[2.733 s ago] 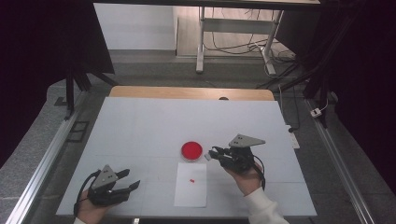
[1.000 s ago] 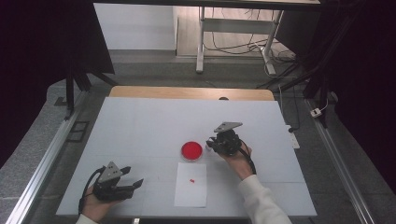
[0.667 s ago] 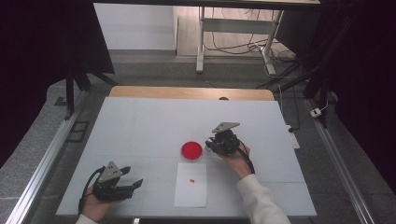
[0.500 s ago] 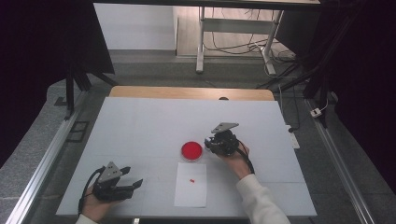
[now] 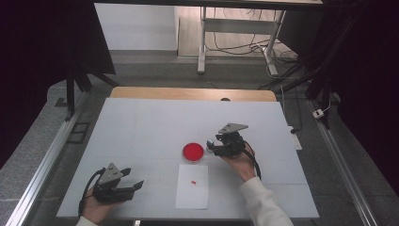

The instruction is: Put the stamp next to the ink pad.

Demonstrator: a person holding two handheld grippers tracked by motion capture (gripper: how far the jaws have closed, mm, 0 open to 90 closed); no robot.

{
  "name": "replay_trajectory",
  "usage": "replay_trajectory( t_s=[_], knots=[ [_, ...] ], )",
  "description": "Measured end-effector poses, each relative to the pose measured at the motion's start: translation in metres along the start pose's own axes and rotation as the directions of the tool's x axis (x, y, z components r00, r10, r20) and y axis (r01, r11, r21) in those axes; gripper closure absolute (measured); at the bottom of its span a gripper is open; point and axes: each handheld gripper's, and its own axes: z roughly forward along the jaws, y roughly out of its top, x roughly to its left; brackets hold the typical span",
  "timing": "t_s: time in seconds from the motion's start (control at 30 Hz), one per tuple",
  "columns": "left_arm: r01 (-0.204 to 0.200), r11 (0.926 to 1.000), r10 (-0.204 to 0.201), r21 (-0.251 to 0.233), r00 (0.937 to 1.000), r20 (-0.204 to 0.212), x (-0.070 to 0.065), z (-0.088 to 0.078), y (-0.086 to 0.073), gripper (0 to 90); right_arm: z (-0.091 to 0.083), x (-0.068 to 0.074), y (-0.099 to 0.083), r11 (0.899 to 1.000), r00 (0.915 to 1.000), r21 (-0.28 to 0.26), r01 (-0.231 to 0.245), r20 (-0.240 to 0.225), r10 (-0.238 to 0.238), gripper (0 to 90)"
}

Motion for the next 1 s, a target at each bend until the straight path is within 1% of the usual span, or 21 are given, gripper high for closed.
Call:
replay_trajectory(
  t_s=[0.1, 0.23, 0.27, 0.37, 0.4, 0.6, 0.67, 0.8, 0.97, 1.0],
  knots=[
    [-0.001, 1.0000, 0.001, 0.000, 1.0000, -0.001, 0.000, 0.000, 0.000, 30.3, -0.011, -0.002, -0.003, 1.000, 0.9999, -0.024, -0.011, 0.000, 0.011, 43.1],
    [-0.004, 1.0000, 0.004, -0.002, 1.0000, 0.002, 0.000, 0.000, 0.000, 30.3, -0.028, -0.001, -0.013, 0.998, 0.9999, -0.065, -0.004, 0.012, 0.005, 42.6],
    [-0.005, 1.0000, 0.005, -0.002, 1.0000, 0.003, 0.000, 0.000, 0.000, 30.3, -0.033, -0.001, -0.016, 0.998, 0.9999, -0.065, -0.005, 0.012, 0.005, 42.4],
    [-0.006, 1.0000, 0.006, -0.006, 1.0000, 0.002, 0.000, -0.001, 0.000, 30.3, -0.045, -0.001, -0.027, 0.995, 1.0000, -0.099, -0.004, 0.008, 0.004, 42.4],
    [-0.006, 1.0000, 0.006, -0.007, 1.0000, 0.002, 0.000, -0.001, 0.000, 30.4, -0.049, -0.001, -0.031, 0.995, 1.0000, -0.103, -0.004, 0.007, 0.005, 42.2],
    [-0.008, 0.9999, 0.008, -0.006, 1.0000, 0.005, -0.001, 0.000, 0.000, 30.4, -0.071, -0.002, -0.053, 0.991, 0.9996, -0.133, 0.005, 0.029, -0.001, 42.0],
    [-0.011, 0.9999, 0.012, -0.006, 0.9999, 0.006, -0.001, 0.001, 0.000, 30.4, -0.078, -0.003, -0.059, 0.991, 0.9993, -0.133, 0.010, 0.036, -0.005, 41.9],
    [-0.011, 0.9999, 0.011, -0.005, 0.9999, 0.011, -0.001, 0.002, 0.001, 30.4, -0.091, -0.006, -0.076, 0.992, 0.9993, -0.130, 0.002, 0.036, 0.003, 41.6],
    [-0.012, 0.9999, 0.012, -0.007, 0.9999, 0.012, 0.000, 0.001, 0.001, 30.4, -0.106, -0.011, -0.102, 0.994, 0.9984, -0.111, -0.005, 0.056, 0.012, 41.5],
    [-0.012, 0.9999, 0.012, -0.007, 0.9999, 0.012, 0.000, 0.001, 0.001, 30.4, -0.109, -0.013, -0.109, 0.994, 0.9980, -0.107, -0.018, 0.059, 0.024, 41.5]
  ],
)
